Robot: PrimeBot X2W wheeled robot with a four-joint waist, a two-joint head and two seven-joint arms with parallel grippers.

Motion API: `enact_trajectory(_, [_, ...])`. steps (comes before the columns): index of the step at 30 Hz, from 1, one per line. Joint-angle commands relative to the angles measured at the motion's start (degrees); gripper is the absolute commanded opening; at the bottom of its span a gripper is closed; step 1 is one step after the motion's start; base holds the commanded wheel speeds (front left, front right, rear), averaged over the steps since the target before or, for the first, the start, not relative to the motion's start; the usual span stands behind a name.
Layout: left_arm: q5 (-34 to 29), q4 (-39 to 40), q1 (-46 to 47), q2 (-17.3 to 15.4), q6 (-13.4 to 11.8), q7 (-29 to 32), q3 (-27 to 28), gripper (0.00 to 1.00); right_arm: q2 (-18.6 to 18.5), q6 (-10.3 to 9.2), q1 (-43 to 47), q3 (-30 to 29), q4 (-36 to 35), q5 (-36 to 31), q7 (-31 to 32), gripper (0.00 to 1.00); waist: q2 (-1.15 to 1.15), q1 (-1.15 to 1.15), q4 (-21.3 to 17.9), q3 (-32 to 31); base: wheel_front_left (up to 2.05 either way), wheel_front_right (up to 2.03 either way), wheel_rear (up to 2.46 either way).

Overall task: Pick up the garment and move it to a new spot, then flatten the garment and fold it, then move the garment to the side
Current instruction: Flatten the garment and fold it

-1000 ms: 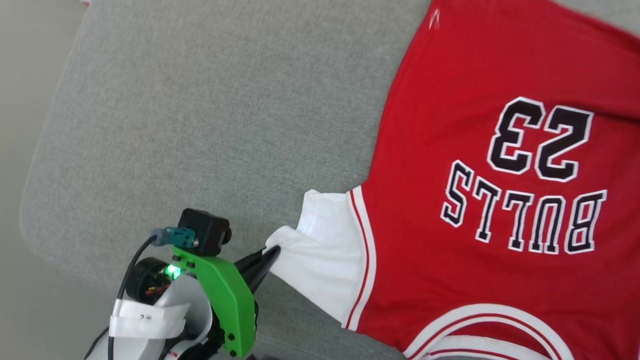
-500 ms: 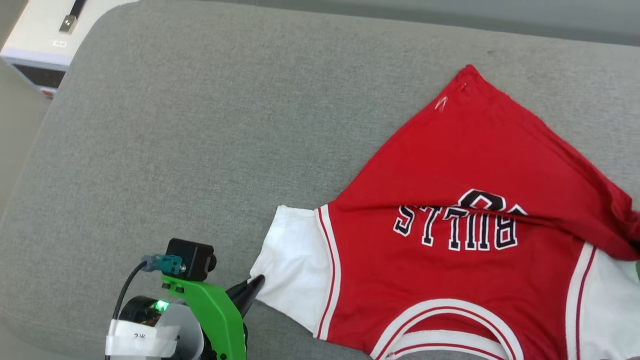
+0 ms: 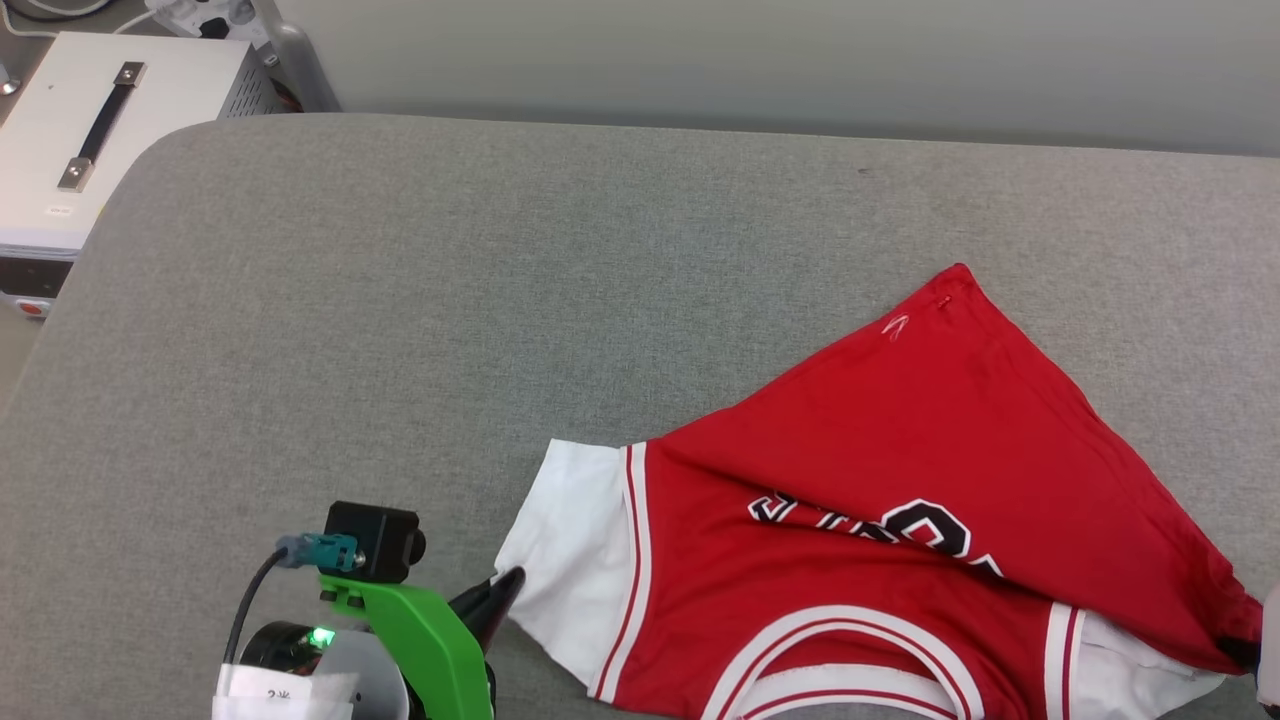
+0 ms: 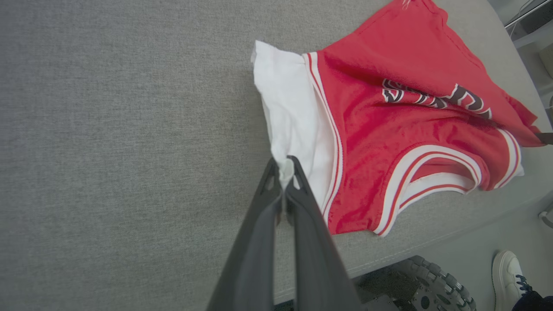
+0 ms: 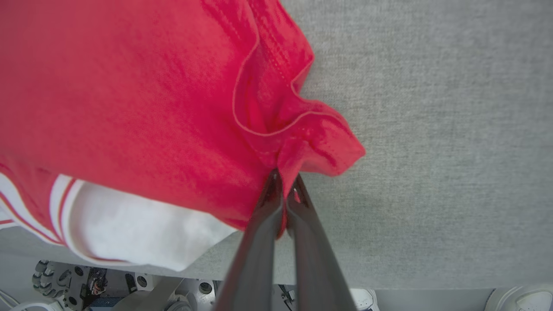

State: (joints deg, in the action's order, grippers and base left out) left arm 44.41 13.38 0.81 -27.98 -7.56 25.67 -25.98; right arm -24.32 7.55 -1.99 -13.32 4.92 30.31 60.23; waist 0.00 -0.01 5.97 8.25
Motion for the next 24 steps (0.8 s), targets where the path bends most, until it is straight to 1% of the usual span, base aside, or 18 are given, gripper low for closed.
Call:
enact_trajectory(1, [-0.2,-0.2,-0.9,0.4,-0.2,-0.4,-0.2,0.00,0.6,-0.06,0.8,-0.3,-0.4,-0.6,-0.1,0.00,0.00,0.01,-0.4,-0.5,0.00,0.00,0.00])
enact_trajectory(6, [-0.3,0.0,-0.7,0.3,-0.1,-0.2,-0.5,0.00,1.3,-0.06,1.3,-0.3,-0.8,-0.7,-0.1,0.00,0.00,0.01,-0.4,-0.6,0.00,0.00,0.00])
enact_trajectory(7, [-0.3,0.2,-0.7,0.2,-0.1,-0.1,-0.5,0.00,1.2,-0.06,1.2,-0.2,-1.1,-0.5,-0.3,1.00,0.00,0.01,-0.4,-0.5,0.00,0.00,0.00])
enact_trajectory(12, [-0.5,0.8,-0.4,-0.1,-0.2,0.1,-0.6,0.00,-0.3,-0.06,0.0,0.5,-3.7,1.2,0.5,1.00,0.00,0.01,0.0,0.0,0.00,0.00,0.00])
enact_trajectory(16, [-0.8,1.5,-0.1,-0.3,-0.3,0.3,-0.8,0.00,-2.0,-0.06,-2.4,1.7,-8.3,3.5,2.8,1.00,0.00,0.01,0.7,0.6,0.00,0.00,0.00])
enact_trajectory(20, [-1.1,2.5,0.7,-0.3,-0.2,0.5,-1.1,0.00,-3.9,-0.06,-6.8,3.5,-13.3,4.3,6.1,1.00,0.00,0.01,1.9,1.9,0.00,0.00,0.00])
enact_trajectory(24, [-1.8,3.7,1.6,-0.3,-0.1,0.6,-1.5,0.00,-3.8,-0.06,-13.4,6.0,-15.2,4.3,9.5,1.00,0.00,0.01,3.5,4.2,0.00,0.00,0.00])
